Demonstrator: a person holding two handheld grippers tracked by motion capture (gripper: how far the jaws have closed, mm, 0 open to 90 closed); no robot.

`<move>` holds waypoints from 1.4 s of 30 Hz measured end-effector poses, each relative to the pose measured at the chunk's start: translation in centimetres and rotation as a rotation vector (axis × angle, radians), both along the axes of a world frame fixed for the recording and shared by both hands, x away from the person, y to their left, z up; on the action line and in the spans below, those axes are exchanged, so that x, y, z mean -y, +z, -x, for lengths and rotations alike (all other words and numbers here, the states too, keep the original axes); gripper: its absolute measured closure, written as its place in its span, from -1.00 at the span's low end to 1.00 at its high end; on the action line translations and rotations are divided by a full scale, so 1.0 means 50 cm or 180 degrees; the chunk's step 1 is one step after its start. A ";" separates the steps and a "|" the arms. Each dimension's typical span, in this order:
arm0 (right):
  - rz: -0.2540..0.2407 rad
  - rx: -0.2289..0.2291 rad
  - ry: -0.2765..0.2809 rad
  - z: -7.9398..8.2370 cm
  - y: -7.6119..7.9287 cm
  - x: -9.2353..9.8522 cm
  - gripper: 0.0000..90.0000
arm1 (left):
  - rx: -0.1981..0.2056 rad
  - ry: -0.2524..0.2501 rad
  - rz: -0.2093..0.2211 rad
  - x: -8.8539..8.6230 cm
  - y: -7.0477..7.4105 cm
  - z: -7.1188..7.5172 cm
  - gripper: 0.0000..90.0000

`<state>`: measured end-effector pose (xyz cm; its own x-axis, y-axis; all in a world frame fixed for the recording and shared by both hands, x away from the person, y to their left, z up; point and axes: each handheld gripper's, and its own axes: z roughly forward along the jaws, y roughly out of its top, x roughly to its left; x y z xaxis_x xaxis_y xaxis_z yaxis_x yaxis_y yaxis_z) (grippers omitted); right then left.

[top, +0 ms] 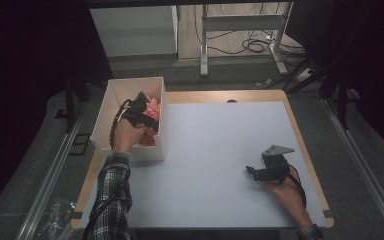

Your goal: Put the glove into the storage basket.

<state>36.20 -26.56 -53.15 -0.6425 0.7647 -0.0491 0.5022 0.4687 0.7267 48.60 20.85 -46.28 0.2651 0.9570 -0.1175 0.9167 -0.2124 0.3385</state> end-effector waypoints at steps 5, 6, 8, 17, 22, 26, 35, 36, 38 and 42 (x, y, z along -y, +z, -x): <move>0.0001 0.0000 0.0001 0.000 0.000 0.000 -0.60 | 0.0147 0.0000 0.0043 -0.010 0.021 0.018 -0.86; 0.0001 0.0000 0.0001 0.000 0.000 0.000 -0.60 | 0.0165 -0.0008 0.0077 -0.012 0.025 0.021 -0.86; 0.0002 0.0000 0.0001 0.000 0.000 0.000 -0.60 | 0.0222 -0.0021 0.0109 -0.016 0.035 0.029 -0.86; 0.0002 0.0000 0.0000 0.000 0.000 0.000 -0.60 | 0.0437 -0.0087 0.0113 -0.018 0.061 0.054 -0.85; 0.0002 0.0000 0.0000 0.000 0.000 0.000 -0.60 | 0.0572 -0.0128 0.0069 -0.018 0.072 0.067 -0.85; 0.0002 0.0000 0.0001 0.000 0.000 0.000 -0.60 | 0.0715 -0.0147 0.0047 -0.019 0.079 0.079 -0.86; 0.0003 0.0001 0.0001 0.000 0.000 0.000 -0.60 | 0.0959 -0.0204 0.0127 -0.034 0.089 0.112 -0.90; 0.0003 0.0001 0.0000 0.000 0.000 0.000 -0.60 | 0.0969 -0.0212 0.0127 -0.035 0.089 0.114 -0.91; 0.0003 0.0001 0.0001 0.000 0.000 0.000 -0.60 | 0.1015 -0.0228 0.0160 -0.039 0.089 0.122 -0.92; 0.0004 0.0001 0.0000 0.000 0.000 0.000 -0.60 | 0.1100 -0.0252 0.0202 -0.043 0.091 0.136 -0.93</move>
